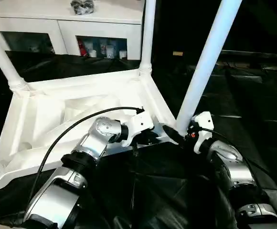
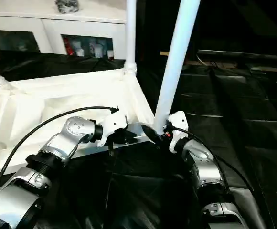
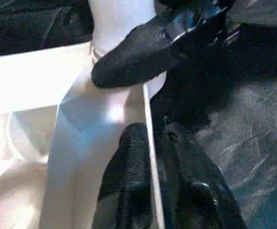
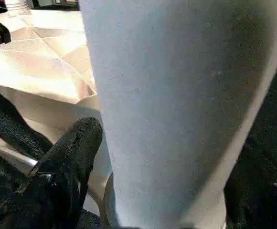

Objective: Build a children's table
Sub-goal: Rotate leg to tighten

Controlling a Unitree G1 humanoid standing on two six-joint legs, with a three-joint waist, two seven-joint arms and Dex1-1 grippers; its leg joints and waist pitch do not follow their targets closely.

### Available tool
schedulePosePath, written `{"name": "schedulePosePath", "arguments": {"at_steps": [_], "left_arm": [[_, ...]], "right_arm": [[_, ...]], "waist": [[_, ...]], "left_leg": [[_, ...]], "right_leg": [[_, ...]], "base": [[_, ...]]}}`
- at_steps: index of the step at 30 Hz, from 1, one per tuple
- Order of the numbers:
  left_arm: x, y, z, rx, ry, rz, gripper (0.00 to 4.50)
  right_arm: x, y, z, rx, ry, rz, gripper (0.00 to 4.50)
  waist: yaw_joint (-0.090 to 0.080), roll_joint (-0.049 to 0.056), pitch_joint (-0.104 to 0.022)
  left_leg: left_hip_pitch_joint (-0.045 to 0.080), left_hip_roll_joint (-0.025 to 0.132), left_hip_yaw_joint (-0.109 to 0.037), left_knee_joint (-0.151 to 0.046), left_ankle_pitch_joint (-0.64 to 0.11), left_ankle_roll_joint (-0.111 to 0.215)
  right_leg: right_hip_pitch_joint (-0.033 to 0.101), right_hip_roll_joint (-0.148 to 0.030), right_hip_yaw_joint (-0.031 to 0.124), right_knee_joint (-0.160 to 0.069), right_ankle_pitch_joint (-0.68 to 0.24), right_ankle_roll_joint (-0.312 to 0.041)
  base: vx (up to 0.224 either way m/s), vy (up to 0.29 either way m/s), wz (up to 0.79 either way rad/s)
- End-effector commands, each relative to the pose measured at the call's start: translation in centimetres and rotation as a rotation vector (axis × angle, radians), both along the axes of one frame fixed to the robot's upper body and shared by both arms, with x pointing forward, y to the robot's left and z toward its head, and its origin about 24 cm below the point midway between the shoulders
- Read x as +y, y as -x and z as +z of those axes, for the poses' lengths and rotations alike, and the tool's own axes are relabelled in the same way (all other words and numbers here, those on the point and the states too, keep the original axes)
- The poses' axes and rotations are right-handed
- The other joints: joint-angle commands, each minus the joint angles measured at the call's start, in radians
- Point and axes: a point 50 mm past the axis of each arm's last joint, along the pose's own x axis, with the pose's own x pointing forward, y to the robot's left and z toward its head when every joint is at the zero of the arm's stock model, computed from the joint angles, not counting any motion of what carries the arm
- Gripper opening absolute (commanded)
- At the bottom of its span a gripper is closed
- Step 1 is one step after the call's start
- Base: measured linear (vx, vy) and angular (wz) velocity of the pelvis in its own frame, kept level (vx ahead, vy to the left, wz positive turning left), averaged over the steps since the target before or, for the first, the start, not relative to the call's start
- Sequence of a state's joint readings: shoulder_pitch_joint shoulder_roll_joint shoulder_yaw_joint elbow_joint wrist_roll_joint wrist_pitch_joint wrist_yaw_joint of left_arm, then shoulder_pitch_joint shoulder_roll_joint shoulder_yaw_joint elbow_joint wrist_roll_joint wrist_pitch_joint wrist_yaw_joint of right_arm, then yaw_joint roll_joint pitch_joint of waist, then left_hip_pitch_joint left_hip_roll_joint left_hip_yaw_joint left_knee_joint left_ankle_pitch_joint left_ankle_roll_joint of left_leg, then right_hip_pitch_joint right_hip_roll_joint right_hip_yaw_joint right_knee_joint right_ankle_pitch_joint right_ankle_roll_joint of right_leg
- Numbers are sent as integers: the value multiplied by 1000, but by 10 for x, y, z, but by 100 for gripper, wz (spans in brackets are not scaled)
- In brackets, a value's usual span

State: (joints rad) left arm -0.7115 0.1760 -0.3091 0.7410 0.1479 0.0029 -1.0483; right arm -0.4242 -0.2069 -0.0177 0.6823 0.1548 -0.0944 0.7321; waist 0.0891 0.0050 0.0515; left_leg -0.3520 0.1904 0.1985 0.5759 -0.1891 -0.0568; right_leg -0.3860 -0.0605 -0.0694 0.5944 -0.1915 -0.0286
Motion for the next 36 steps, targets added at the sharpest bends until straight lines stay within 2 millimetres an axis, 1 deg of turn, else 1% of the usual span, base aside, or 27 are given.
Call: {"name": "schedulePosePath", "arguments": {"at_steps": [1,2,3,4,9,16,17,19,21,22,23,24,25,27,30,31,33,35,36], "left_arm": [[-2,-1,6,-16,-8,-31,68],[0,-2,5,-7,-9,-26,68],[1,-2,5,-2,-9,-26,68],[2,-2,5,2,-13,-26,68],[6,-2,3,30,-28,-33,68],[6,-5,2,29,-19,-5,68],[5,-5,2,31,-19,-4,68],[5,-5,1,38,-18,-6,33],[4,-5,1,44,-13,-9,33],[3,-4,1,49,-5,-13,30],[2,-4,2,57,2,-26,13],[2,-4,2,57,2,-26,13],[2,-3,1,62,4,-34,1],[2,-3,1,64,5,-37,0],[2,-2,0,71,9,-44,0],[1,-1,0,78,13,-54,0],[1,0,-1,86,18,-64,0],[1,1,-1,91,20,-74,0],[1,3,-2,96,24,-91,0]], "right_arm": [[3,7,-11,55,13,28,373],[3,7,-11,56,12,33,373],[2,7,-12,58,11,35,373],[2,7,-11,58,11,37,373],[3,9,-11,56,19,57,373],[2,10,-12,58,19,60,373],[2,10,-12,58,19,60,373],[1,9,-11,57,17,58,373],[1,9,-11,56,15,55,373],[0,9,-10,55,13,54,373],[-2,9,-10,52,15,54,373],[-2,9,-10,52,15,54,373],[-3,9,-10,51,16,54,373],[-5,9,-9,48,18,55,373],[-9,7,-6,42,26,60,373],[-12,7,-4,39,31,64,373],[-16,6,-2,35,41,81,373],[-20,5,0,39,44,103,373],[-24,5,3,50,37,132,373]], "waist": [[2,-1,-60],[3,-3,-61],[3,-2,-60],[3,-3,-59],[3,-2,-59],[3,-2,-60],[4,-1,-60],[4,-2,-60],[4,-2,-61],[5,2,-61],[5,1,-61],[5,0,-61],[6,1,-61],[6,2,-60],[8,2,-58],[11,3,-59],[13,4,-61],[16,3,-64],[18,3,-64]], "left_leg": [[3,53,-27,-64,-166,67],[2,52,-26,-63,-157,71],[3,53,-26,-63,-157,72],[3,52,-25,-63,-158,74],[4,53,-25,-63,-161,71],[5,52,-25,-63,-160,71],[5,52,-25,-62,-160,70],[3,52,-25,-61,-158,72],[4,52,-25,-62,-156,74],[3,51,-25,-60,-151,74],[4,52,-25,-61,-155,75],[4,52,-25,-61,-155,75],[4,53,-25,-61,-158,75],[4,52,-25,-61,-168,71],[9,53,-24,-62,-189,65],[7,53,-24,-62,-183,64],[4,54,-25,-60,-165,69],[3,53,-24,-56,-143,81],[2,52,-23,-56,-136,85]], "right_leg": [[47,-98,54,-66,-129,-235],[48,-99,55,-65,-123,-237],[47,-98,54,-65,-124,-237],[47,-98,54,-66,-132,-236],[46,-98,54,-67,-144,-234],[46,-97,54,-66,-136,-238],[46,-97,54,-66,-135,-238],[48,-98,54,-66,-129,-240],[47,-97,53,-65,-128,-240],[48,-97,53,-64,-122,-241],[48,-97,53,-65,-118,-243],[48,-96,53,-65,-117,-244],[48,-97,53,-65,-121,-244],[47,-97,53,-67,-136,-243],[44,-96,53,-73,-176,-237],[47,-97,53,-72,-174,-236],[48,-96,53,-66,-139,-240],[50,-95,52,-60,-89,-251],[51,-95,51,-59,-78,-253]], "base": [[0,0,0],[0,0,0],[0,0,0],[0,0,0],[0,0,0],[0,0,0],[0,0,0],[0,0,0],[0,0,0],[0,0,0],[0,0,0],[0,0,0],[0,0,0],[0,0,0],[0,0,0],[0,0,0],[0,0,0],[0,0,0],[0,0,0]]}}
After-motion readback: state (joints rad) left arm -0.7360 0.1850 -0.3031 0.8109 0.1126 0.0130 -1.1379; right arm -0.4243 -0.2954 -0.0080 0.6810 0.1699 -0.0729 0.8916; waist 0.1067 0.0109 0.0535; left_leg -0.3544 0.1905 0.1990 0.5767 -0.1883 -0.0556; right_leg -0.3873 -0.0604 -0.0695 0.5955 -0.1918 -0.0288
